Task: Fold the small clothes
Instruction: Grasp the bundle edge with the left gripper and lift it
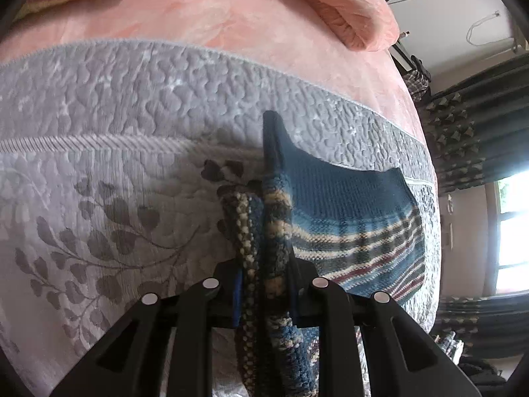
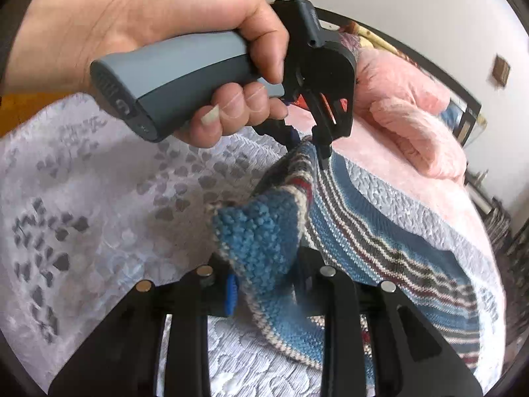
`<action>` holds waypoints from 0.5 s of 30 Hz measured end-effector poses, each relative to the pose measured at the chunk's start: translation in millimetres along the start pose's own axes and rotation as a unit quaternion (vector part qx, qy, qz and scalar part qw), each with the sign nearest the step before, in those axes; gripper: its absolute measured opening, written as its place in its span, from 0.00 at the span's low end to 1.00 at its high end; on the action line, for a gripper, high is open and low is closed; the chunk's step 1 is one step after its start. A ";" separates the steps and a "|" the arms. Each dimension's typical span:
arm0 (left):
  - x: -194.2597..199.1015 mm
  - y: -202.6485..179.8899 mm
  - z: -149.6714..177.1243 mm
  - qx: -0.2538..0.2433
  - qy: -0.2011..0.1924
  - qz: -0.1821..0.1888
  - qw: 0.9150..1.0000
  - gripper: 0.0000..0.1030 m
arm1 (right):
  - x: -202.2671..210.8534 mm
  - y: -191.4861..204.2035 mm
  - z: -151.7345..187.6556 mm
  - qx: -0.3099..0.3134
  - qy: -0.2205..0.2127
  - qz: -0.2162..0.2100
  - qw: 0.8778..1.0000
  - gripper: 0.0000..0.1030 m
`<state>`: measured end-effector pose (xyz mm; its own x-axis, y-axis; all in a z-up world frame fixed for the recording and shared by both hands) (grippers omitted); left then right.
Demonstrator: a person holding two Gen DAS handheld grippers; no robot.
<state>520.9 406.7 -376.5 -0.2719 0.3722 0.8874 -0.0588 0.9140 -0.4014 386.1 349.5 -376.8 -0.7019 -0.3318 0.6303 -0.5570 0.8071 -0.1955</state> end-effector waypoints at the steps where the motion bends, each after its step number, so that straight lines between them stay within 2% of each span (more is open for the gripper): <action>1: 2.7 -3.8 -0.4 -0.003 -0.001 -0.003 1.000 0.20 | 3.9 -6.2 -2.2 -0.013 -0.002 -0.006 1.000 0.24; 4: 11.2 -17.2 -3.7 -0.009 -0.004 -0.010 1.000 0.20 | 13.0 -20.8 -7.3 -0.033 -0.010 -0.012 0.999 0.24; 15: 29.7 -63.0 -9.6 -0.026 -0.013 -0.035 0.999 0.20 | 43.3 -55.9 -16.0 -0.060 -0.036 0.005 0.998 0.24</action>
<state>525.8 361.7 -322.7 -0.2947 0.3037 0.9060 -0.0278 0.9450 -0.3258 394.0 297.8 -326.6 -0.7404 -0.3539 0.5715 -0.4956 0.8618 -0.1084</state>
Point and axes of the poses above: each gripper's, at about its wrist camera, not at the fingertips, and x roughly against the way its jaws point, y to its left, z to its underside, the point moved 3 cm from there along -x, roughly the way its jaws point, and after that the axes turned 1 degree about -z, right-handed, at the moved point
